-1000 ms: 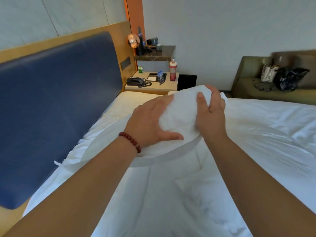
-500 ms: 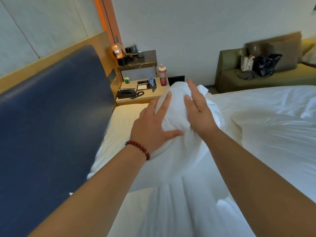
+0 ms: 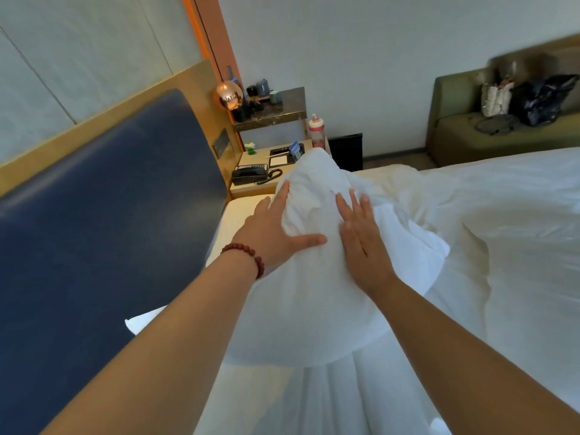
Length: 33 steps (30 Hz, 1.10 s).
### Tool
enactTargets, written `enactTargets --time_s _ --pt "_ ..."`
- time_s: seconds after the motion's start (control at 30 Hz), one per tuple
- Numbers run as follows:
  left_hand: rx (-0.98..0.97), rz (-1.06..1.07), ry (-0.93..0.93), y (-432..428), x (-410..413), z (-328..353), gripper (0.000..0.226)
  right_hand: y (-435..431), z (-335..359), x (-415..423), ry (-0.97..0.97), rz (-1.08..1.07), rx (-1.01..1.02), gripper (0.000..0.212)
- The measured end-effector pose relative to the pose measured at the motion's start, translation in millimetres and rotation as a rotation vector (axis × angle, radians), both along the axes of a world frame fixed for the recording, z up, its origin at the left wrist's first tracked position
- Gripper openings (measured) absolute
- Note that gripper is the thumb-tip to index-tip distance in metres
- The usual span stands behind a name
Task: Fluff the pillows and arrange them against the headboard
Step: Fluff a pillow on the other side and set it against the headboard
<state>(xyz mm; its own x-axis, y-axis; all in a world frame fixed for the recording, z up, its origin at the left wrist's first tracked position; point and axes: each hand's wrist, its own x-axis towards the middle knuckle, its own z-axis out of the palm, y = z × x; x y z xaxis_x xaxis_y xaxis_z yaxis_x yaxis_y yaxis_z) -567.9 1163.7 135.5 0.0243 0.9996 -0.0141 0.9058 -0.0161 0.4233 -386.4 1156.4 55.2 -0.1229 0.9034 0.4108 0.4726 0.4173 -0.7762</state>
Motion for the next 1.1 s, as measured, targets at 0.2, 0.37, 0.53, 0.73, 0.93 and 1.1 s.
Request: enactTargets --time_s 0.2,0.37,0.53,0.73,0.93,1.1 --pt "0.073 0.141 -0.126 0 -24 -8 0.120 16 -6 -16 0.003 0.145 -0.030 0.055" --pt "0.143 0.176 -0.085 -1 -44 -4 0.111 -5 -13 -37 -0.163 -0.066 0.115 0.057" --pt "0.162 0.189 -0.076 18 -57 11 0.105 -29 -40 -33 -0.099 -0.142 -0.026 0.057" --pt "0.076 0.215 -0.118 54 -72 -4 0.103 -33 -73 -38 0.057 -0.223 -0.281 0.063" --pt "-0.050 0.310 -0.243 71 -116 -56 0.092 -14 -105 -69 0.120 -0.424 -0.465 0.080" --pt "-0.200 0.417 -0.248 72 -177 -100 0.076 4 -123 -87 0.215 -0.546 -0.747 0.104"
